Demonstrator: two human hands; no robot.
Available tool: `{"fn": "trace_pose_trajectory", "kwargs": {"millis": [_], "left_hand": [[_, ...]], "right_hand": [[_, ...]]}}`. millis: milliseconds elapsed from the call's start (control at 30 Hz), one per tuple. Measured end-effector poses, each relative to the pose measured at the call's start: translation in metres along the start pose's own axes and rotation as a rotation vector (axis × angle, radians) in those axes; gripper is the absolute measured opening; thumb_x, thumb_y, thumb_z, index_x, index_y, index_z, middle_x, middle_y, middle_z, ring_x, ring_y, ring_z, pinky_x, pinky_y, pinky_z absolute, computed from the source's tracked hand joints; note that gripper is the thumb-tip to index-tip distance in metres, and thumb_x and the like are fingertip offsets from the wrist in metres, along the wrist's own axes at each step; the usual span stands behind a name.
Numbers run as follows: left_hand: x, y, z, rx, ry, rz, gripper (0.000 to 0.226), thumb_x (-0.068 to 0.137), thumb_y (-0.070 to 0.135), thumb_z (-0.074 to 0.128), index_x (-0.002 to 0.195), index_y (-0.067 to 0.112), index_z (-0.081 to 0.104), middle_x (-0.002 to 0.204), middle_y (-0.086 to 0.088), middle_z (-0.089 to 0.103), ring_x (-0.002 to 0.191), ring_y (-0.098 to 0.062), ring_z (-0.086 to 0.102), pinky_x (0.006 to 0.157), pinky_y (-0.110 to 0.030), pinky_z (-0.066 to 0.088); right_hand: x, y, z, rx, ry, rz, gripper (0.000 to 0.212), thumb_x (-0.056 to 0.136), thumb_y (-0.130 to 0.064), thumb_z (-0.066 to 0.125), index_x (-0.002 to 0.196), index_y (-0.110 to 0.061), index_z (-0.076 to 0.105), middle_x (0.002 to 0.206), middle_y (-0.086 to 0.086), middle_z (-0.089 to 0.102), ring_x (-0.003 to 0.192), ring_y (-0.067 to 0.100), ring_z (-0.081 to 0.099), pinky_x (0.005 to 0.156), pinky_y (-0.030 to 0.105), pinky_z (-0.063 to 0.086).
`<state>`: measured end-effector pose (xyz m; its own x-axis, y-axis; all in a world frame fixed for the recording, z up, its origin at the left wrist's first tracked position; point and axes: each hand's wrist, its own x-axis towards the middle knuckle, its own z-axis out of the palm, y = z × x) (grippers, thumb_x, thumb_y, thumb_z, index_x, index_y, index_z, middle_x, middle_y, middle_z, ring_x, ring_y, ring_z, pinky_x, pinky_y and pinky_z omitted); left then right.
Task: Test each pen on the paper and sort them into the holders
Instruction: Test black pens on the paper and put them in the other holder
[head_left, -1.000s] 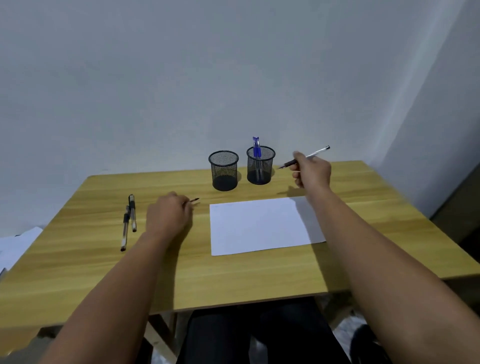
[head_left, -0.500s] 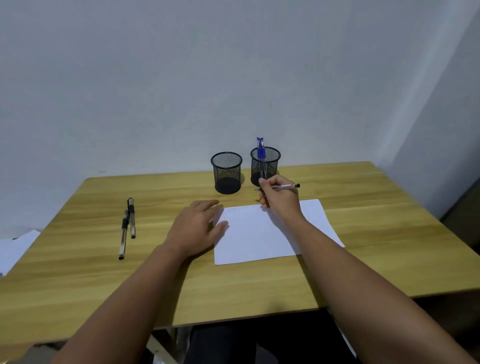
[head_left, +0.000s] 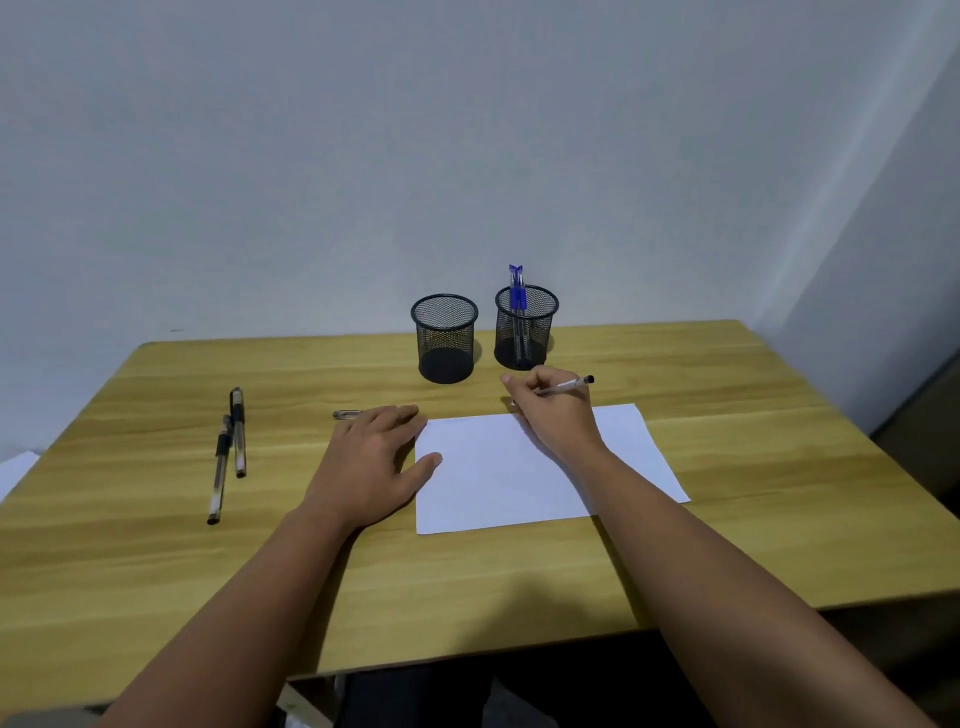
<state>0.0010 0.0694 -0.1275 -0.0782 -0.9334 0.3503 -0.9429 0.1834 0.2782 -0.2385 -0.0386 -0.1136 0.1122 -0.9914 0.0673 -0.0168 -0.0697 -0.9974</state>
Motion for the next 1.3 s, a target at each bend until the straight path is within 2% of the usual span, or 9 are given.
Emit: {"fn": "trace_pose_trajectory", "kwargs": {"millis": [167,333,467,667,833,967,1100,1300], "left_hand": [[0.0004,-0.0013,0.0018,-0.009,0.01,-0.004,0.063,0.087,0.067,0.047,0.135,0.029,0.064,0.145,0.011,0.057,0.136,-0.016,0.047,0.109,-0.044,0.035],[0.0002,-0.0018,0.0014,-0.008,0.006,-0.008,0.062,0.087,0.067,0.048,0.135,0.031,0.064,0.145,0.011,0.056,0.136,-0.015,0.046,0.108,-0.045,0.036],[0.0001,-0.0011,0.0002,-0.004,-0.002,-0.006,0.064,0.088,0.067,0.046,0.137,0.03,0.063,0.146,0.011,0.055,0.137,-0.015,0.045,0.109,-0.044,0.034],[0.0001,-0.0003,-0.0005,0.001,-0.011,-0.011,0.065,0.088,0.068,0.045,0.138,0.03,0.062,0.147,0.011,0.054,0.137,-0.015,0.044,0.109,-0.044,0.034],[0.0001,0.0005,-0.0005,-0.003,-0.013,-0.015,0.064,0.087,0.068,0.045,0.137,0.031,0.062,0.147,0.011,0.055,0.137,-0.015,0.045,0.109,-0.044,0.035],[-0.0004,0.0005,-0.0012,-0.006,-0.011,-0.019,0.065,0.087,0.068,0.045,0.137,0.03,0.063,0.146,0.012,0.055,0.137,-0.015,0.046,0.109,-0.043,0.035],[-0.0002,0.0012,-0.0013,-0.009,-0.01,-0.019,0.065,0.087,0.068,0.046,0.137,0.03,0.063,0.146,0.012,0.055,0.137,-0.015,0.046,0.109,-0.044,0.035],[-0.0007,0.001,-0.0017,-0.005,-0.013,-0.025,0.064,0.087,0.068,0.045,0.137,0.031,0.062,0.146,0.012,0.055,0.137,-0.015,0.045,0.108,-0.044,0.034]], "right_hand": [[-0.0004,0.0052,-0.0011,-0.023,0.035,-0.01,0.04,0.101,-0.021,0.075,0.072,0.0,0.057,0.063,0.016,0.062,0.059,0.028,0.061,0.052,0.032,0.048],[0.0003,0.0065,-0.0023,-0.079,0.031,0.002,0.039,0.101,-0.017,0.072,0.07,0.0,0.054,0.062,0.015,0.062,0.057,0.023,0.064,0.054,0.033,0.051],[0.0001,0.0064,-0.0021,-0.118,0.02,-0.006,0.038,0.1,-0.018,0.074,0.065,-0.011,0.059,0.063,0.015,0.065,0.056,0.021,0.065,0.056,0.034,0.051],[-0.0011,0.0075,-0.0025,-0.145,-0.001,-0.016,0.04,0.099,-0.02,0.075,0.068,-0.001,0.057,0.067,0.026,0.067,0.056,0.022,0.063,0.057,0.036,0.051],[-0.0013,0.0065,-0.0028,-0.178,-0.01,-0.019,0.038,0.099,-0.021,0.076,0.074,0.003,0.062,0.068,0.024,0.069,0.056,0.022,0.063,0.057,0.036,0.052],[-0.0023,0.0058,-0.0014,-0.212,-0.003,-0.029,0.037,0.099,-0.019,0.076,0.072,0.002,0.063,0.067,0.022,0.069,0.053,0.019,0.062,0.055,0.033,0.05],[-0.0013,0.0079,-0.0019,-0.229,0.035,-0.048,0.039,0.098,-0.013,0.072,0.064,-0.002,0.054,0.062,0.025,0.062,0.052,0.021,0.064,0.056,0.036,0.052],[-0.0019,0.0093,-0.0006,-0.258,0.026,-0.05,0.04,0.099,-0.023,0.074,0.067,-0.004,0.059,0.065,0.022,0.068,0.055,0.025,0.066,0.055,0.034,0.053]]}}
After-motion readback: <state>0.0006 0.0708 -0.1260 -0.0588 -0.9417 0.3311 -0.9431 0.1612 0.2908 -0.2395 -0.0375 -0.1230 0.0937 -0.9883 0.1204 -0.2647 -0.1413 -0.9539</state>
